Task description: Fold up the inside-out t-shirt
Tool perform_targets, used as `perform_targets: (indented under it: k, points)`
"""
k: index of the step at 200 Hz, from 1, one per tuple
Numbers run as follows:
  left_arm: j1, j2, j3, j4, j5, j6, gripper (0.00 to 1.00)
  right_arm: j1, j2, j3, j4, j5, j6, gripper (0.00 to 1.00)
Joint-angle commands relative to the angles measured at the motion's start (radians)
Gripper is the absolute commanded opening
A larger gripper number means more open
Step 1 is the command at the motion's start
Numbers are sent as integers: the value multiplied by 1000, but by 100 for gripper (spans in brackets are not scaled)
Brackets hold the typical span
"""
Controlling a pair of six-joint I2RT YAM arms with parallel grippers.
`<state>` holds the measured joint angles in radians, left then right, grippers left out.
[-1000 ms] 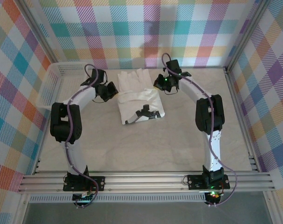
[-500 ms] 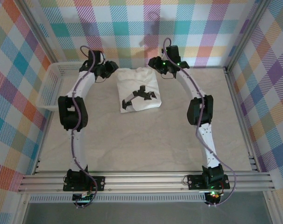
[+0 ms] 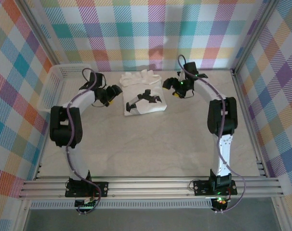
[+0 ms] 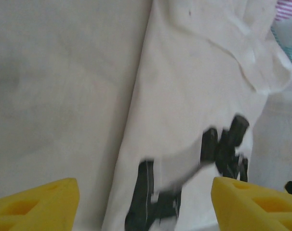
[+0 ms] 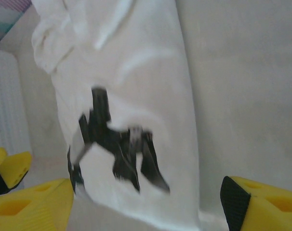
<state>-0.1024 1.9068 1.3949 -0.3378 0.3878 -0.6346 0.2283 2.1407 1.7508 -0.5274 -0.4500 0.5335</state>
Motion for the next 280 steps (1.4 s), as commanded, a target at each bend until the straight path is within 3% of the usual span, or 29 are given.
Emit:
perform_targets:
  k: [1, 20, 39, 67, 85, 101, 128, 148, 164, 175, 199, 210, 228, 259, 280]
  points:
    - [-47, -60, -117, 51, 7, -4, 68, 23, -37, -161, 128, -65, -9, 79]
    - [-96, -13, -137, 102, 44, -9, 61, 51, -11, -187, 152, -80, 0, 75]
    - [-141, 57, -99, 97, 84, 5, 58, 62, 34, -155, 150, -73, 27, 62]
    - [-154, 27, -145, 93, 44, 27, 35, 60, 10, -188, 147, -44, 34, 18]
    - [-154, -7, -189, 27, 27, 72, 13, 61, -47, -279, 166, -45, 23, 0]
    - [-156, -56, -275, 24, 51, 79, 2, 61, -120, -400, 183, -52, 22, 0]
    - [-195, -257, -516, -15, 53, 52, 1, 68, -316, -697, 234, -75, 48, 0]
    - [-298, -452, -687, -73, 54, -10, 2, 89, -491, -922, 197, -71, 47, 0]
    - [-412, -574, -794, -101, 43, -111, 9, 118, -648, -1074, 150, -47, 49, 16]
    - [-475, -657, -839, -111, 28, -184, 17, 120, -741, -1122, 86, -27, 45, 39]
    - [-500, -781, -800, -145, -57, -234, 50, 114, -881, -1090, -45, 87, 25, 52]
    - [-488, -769, -733, -159, -110, -194, 60, 102, -894, -1047, -89, 193, 68, 55]
    - [-469, -631, -579, -185, -158, -82, 62, 82, -894, -990, -129, 387, 178, 65]
    - [-468, -331, -367, -113, -179, 41, 60, 63, -773, -951, 27, 389, 211, 68]
    - [-469, -153, -264, -126, -164, 73, 53, 62, -627, -864, 59, 332, 167, 62]
